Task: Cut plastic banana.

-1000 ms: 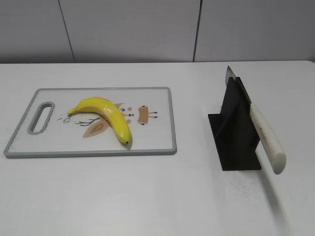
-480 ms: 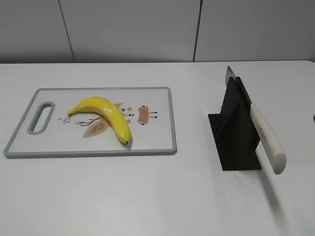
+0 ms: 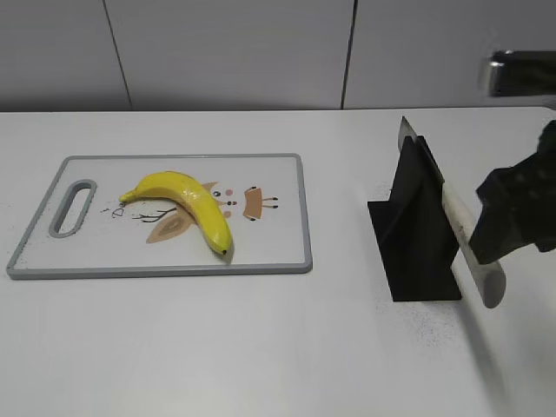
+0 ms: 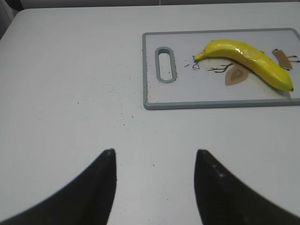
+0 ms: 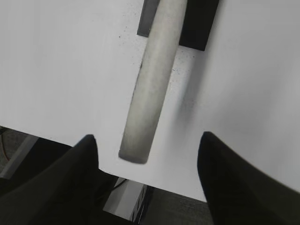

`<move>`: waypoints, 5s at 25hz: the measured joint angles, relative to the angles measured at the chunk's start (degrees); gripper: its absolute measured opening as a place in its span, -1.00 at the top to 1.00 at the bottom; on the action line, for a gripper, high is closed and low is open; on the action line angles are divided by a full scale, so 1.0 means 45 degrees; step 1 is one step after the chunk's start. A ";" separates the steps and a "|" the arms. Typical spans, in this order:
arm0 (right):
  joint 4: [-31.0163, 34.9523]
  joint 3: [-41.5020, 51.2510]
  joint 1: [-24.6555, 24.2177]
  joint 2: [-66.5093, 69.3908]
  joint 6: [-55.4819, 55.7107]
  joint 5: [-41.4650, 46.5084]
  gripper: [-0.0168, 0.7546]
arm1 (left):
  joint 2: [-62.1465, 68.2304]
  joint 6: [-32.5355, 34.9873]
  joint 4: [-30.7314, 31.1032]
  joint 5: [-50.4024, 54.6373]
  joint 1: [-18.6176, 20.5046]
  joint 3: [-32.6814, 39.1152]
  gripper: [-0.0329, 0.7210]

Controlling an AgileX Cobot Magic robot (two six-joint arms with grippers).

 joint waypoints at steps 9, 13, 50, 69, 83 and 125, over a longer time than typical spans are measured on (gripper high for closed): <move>0.0024 -0.0057 0.0000 0.2309 0.0026 -0.1257 -0.34 | 0.0000 0.0000 0.0000 0.0000 0.0000 0.0000 -0.47; 0.0074 -0.0097 0.0000 0.2811 0.0169 -0.1294 -0.34 | 0.0000 0.0000 0.0000 0.0000 0.0000 0.0000 -0.46; -0.0090 -0.3130 0.0009 0.0983 0.2375 0.1899 0.53 | 0.0000 0.0000 0.0000 0.0000 0.0000 0.0000 -0.45; 0.0901 -0.5473 0.0024 0.1835 -0.8476 0.0863 0.53 | 0.5909 0.3954 -0.1718 -0.1353 0.0000 -0.2937 -0.45; 0.3470 -0.7096 0.0024 0.5291 -1.7070 -0.0202 0.53 | 1.4055 1.4430 -0.6428 -0.0355 -0.0197 -0.7437 -0.45; 0.6604 -1.1963 0.0024 0.9484 -1.9897 0.1355 0.53 | 2.1390 1.7811 -0.5306 -0.1794 -0.2119 -1.1135 0.84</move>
